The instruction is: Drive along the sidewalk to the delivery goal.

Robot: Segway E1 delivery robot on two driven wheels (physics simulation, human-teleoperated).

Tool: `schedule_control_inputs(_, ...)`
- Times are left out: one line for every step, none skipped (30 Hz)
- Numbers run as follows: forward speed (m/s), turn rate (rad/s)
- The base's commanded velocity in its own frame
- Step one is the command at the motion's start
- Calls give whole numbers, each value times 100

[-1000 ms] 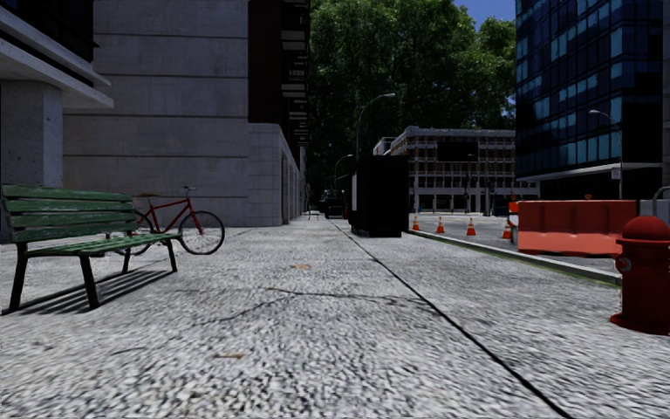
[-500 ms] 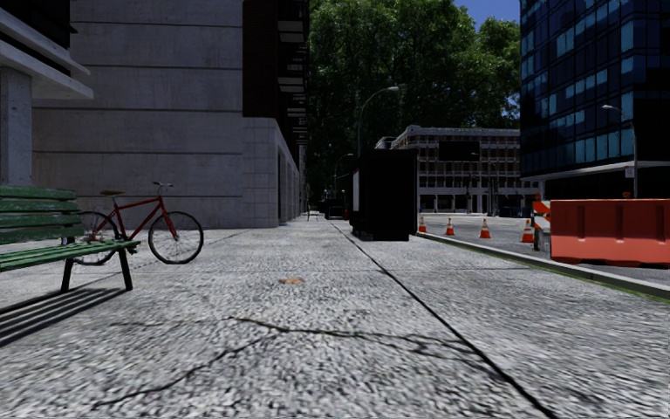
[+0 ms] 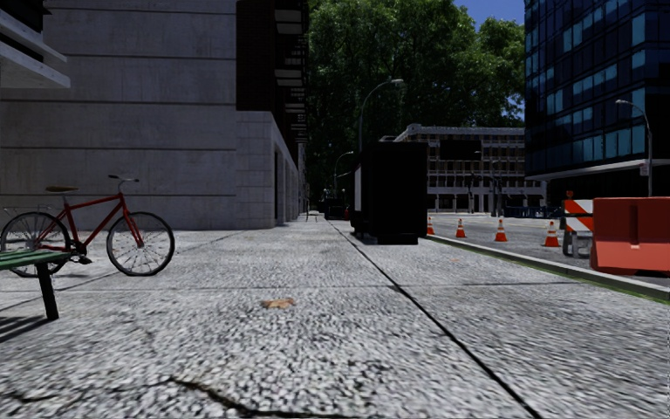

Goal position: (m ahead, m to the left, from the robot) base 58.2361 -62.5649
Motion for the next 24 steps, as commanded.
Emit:
schedule_control_inputs(176,0)
schedule_control_inputs(179,0)
schedule_control_inputs(180,0)
schedule_control_inputs(180,0)
schedule_control_inputs(180,0)
schedule_control_inputs(181,0)
schedule_control_inputs(181,0)
schedule_control_inputs(181,0)
schedule_control_inputs(191,0)
schedule_control_inputs(200,0)
schedule_control_inputs(200,0)
schedule_control_inputs(200,0)
schedule_control_inputs(200,0)
schedule_control_inputs(200,0)
schedule_control_inputs(200,0)
schedule_control_inputs(200,0)
schedule_control_inputs(200,0)
schedule_control_inputs(200,0)
schedule_control_inputs(200,0)
schedule_control_inputs(200,0)
schedule_control_inputs(200,0)
schedule_control_inputs(200,0)
schedule_control_inputs(200,0)
schedule_control_inputs(200,0)
